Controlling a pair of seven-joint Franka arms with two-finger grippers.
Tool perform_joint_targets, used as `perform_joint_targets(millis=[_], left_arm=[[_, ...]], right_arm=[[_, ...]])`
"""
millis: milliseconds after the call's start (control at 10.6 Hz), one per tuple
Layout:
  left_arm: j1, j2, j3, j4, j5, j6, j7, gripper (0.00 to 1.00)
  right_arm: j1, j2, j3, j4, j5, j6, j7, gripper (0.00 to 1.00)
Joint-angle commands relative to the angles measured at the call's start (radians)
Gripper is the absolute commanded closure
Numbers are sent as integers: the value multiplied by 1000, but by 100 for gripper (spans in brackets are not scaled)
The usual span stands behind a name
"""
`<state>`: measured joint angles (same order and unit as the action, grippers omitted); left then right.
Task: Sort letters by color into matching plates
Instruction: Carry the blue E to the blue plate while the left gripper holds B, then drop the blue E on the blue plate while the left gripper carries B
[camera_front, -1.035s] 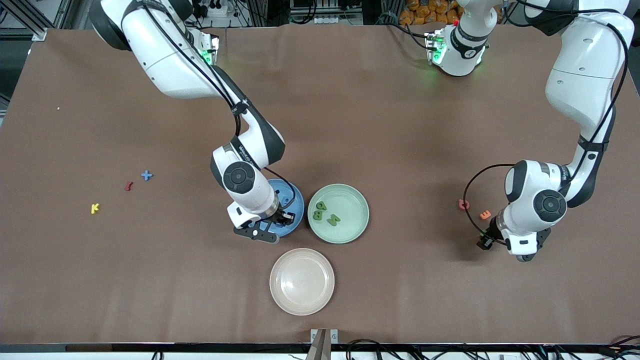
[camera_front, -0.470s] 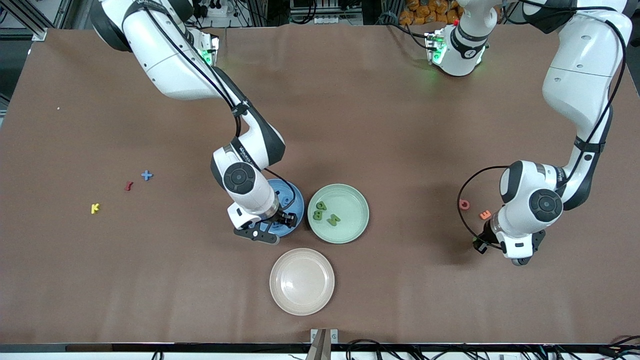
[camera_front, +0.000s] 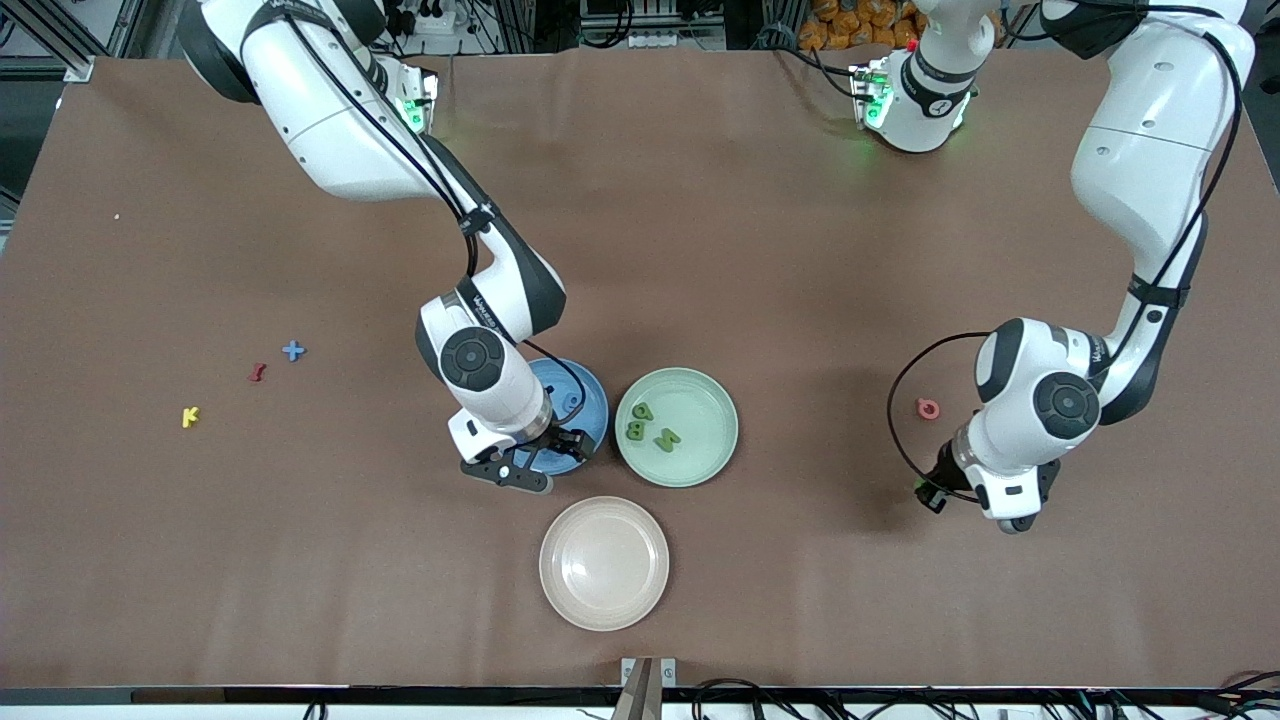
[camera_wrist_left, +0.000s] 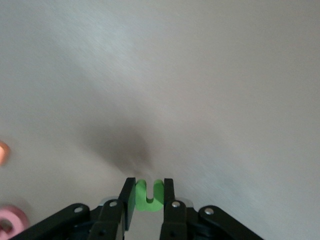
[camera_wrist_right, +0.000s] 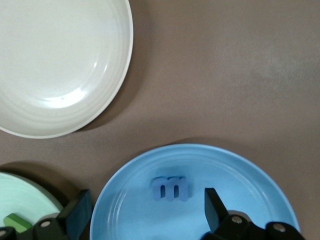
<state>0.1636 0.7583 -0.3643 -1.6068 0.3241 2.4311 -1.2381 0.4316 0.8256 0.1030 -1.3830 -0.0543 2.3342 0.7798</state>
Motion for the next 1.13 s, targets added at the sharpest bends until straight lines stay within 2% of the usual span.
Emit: perform_joint_targets(millis=[0, 188, 470, 753, 1035], left_arm=[[-38, -16, -56, 16, 18, -3, -76, 100], [-39, -17, -137, 18, 20, -3, -165, 100], [-38, -33, -224, 21, 20, -3, -246, 100], [-33, -33, -272, 47, 18, -3, -345, 100], [-21, -36, -341, 50, 18, -3, -420, 100]], right_arm=[[-51, -31, 3, 6, -25, -50, -69, 0], [-112, -81, 3, -11, -24, -133, -134, 0], [-189, -172, -3, -112, -27, -131, -183, 0], [-266, -256, -20, -215, -25, -125, -212, 0], [-319, -328, -63, -329, -25, -122, -344, 0]])
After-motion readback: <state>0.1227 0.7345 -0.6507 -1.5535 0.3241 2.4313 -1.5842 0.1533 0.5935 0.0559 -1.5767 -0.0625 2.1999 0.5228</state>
